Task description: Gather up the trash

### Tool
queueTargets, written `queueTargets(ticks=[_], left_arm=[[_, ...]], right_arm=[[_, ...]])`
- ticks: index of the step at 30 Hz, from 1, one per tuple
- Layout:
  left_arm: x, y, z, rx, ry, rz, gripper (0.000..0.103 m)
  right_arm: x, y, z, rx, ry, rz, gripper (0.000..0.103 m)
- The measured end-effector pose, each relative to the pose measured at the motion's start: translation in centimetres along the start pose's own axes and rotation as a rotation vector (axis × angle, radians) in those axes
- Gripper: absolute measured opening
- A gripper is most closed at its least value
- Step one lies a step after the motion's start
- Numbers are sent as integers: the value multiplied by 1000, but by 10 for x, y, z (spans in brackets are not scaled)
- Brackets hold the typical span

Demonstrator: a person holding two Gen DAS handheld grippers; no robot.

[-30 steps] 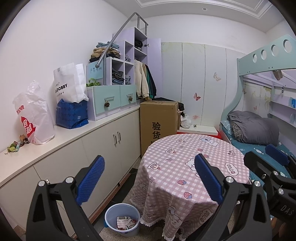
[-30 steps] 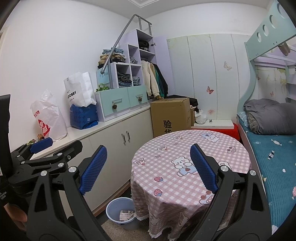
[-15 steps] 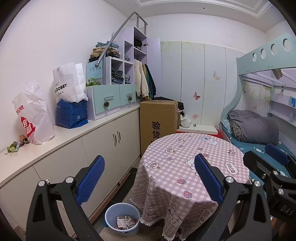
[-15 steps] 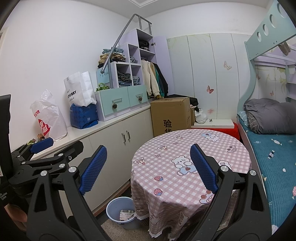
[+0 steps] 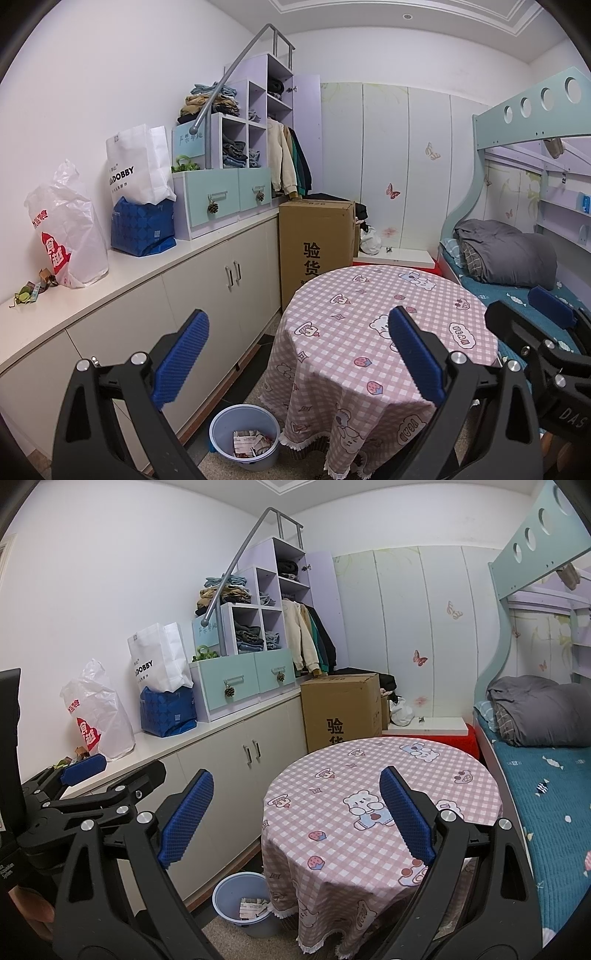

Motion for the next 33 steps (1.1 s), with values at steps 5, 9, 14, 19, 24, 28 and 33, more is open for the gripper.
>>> queueTargets(ticks=[5, 9, 14, 19, 24, 28, 33], left_arm=[[0, 0, 0, 1, 0, 0, 96], [0, -1, -1, 1, 0, 0, 96], [0, 0, 1, 2, 1, 1, 96], [0, 0, 0, 1, 0, 0, 96], [0, 0, 0, 2, 0, 0, 96], [0, 0, 0, 2, -2, 0, 96], [0, -1, 0, 1, -3, 1, 96]], right_arm=[[0, -1, 1, 0, 1, 1, 90], [0, -1, 1, 1, 0, 1, 90], [0, -2, 1, 1, 1, 3, 90], [0, -2, 1, 0, 1, 2, 90], [1, -2, 1, 1, 1, 3, 90], [1, -2, 1, 3, 0, 3, 90], [1, -2, 1, 2, 0, 1, 90]])
Point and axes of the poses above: each gripper's, at about its wrist camera, not at the fingertips, and x roughly the way its jaws point, y to its right, z to its underside, the point moved 3 cm from there along x, roughly the way its jaws point, and after that the axes turned 1 degree about -z, right-handed, at the moved point
